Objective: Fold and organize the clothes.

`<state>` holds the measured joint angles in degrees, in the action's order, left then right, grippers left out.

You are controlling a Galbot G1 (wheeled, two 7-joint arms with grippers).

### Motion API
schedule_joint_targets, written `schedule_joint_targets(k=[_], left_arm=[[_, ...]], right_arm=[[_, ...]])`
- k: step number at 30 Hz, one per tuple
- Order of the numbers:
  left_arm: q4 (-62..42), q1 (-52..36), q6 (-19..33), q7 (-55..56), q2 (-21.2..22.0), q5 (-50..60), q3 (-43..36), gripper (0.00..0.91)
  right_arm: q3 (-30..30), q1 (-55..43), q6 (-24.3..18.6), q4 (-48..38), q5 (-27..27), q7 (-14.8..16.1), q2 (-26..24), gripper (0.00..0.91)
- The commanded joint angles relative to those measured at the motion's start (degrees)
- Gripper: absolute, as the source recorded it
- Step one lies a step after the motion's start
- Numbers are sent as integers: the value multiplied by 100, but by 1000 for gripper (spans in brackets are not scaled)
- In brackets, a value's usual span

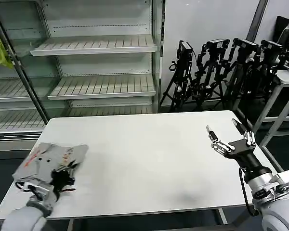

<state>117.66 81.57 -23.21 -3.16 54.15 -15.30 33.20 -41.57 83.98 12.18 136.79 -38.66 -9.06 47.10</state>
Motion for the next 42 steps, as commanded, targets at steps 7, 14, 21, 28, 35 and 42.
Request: schedule_joint_targets(k=[7,14,21,28,35,42], left_arm=[[159,-1056,-682,431,366,-1866,-1334,50],[77,-1312,-662,461,511,-2132,-1624,333],[62,-1702,-632,506,750,-2306,-1886,816],[65,-1893,-584,510,897,-2445,-1969,877],[216,-1848,-307,421,848,-1926,-1473,907],[444,-1208,74,178,320,-624,-276,907]], right_arm=[[-120,364,32,178,117,-15,16,907],[-285,663,35,294,188,-16,-73,907],[-557,1000,25,284,229,-32,-177,907],[-605,1168,24,354,332,-33,-118,907],[-69,966,92,344,339,-114,-129,907],[1676,9,337,-109,-172,-389,-122,907]])
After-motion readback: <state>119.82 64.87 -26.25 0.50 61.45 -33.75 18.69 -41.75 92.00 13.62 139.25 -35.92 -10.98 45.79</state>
